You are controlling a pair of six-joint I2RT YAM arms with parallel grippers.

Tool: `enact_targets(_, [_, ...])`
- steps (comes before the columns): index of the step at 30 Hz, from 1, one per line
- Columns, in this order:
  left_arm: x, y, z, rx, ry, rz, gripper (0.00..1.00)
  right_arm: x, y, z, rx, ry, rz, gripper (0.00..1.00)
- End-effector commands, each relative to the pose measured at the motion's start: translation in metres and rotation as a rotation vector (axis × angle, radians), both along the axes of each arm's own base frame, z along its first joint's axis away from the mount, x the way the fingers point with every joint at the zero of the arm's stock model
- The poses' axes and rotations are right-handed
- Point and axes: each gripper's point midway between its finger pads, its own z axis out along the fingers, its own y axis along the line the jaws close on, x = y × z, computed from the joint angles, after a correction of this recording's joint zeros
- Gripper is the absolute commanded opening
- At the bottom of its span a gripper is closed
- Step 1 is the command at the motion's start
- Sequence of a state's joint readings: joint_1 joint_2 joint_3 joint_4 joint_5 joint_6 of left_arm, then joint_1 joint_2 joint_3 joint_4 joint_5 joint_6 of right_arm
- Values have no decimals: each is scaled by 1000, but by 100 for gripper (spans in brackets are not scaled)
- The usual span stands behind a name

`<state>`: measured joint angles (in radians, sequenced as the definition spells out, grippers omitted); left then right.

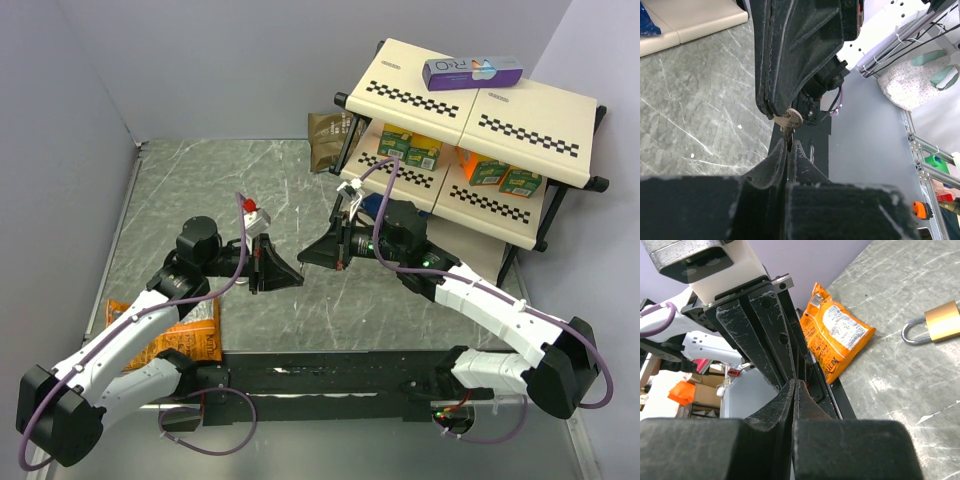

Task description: Unlock with the key

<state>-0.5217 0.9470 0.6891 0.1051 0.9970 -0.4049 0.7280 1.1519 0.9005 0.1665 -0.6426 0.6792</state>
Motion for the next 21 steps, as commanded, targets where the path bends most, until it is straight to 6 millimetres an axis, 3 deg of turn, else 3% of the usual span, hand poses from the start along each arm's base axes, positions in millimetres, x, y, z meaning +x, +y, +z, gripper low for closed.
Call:
enact_targets(1, [6, 0, 8, -8, -76, 34, 1, 3, -7, 1, -9, -25, -31, 0])
enact_targets(6, [31, 6, -5, 64, -69, 177, 1, 4, -10, -9, -45, -15, -43, 6])
enact_targets(9, [40, 7, -9, 87, -82, 226, 1, 3, -9, -15, -60, 1, -38, 17])
enact_targets(15, [48, 11, -17, 132, -78, 277, 1, 6, -9, -25, -76, 18, -42, 35])
enact_targets(21, [46, 10, -18, 134, -85, 266, 1, 10, -8, -35, -104, 29, -50, 38])
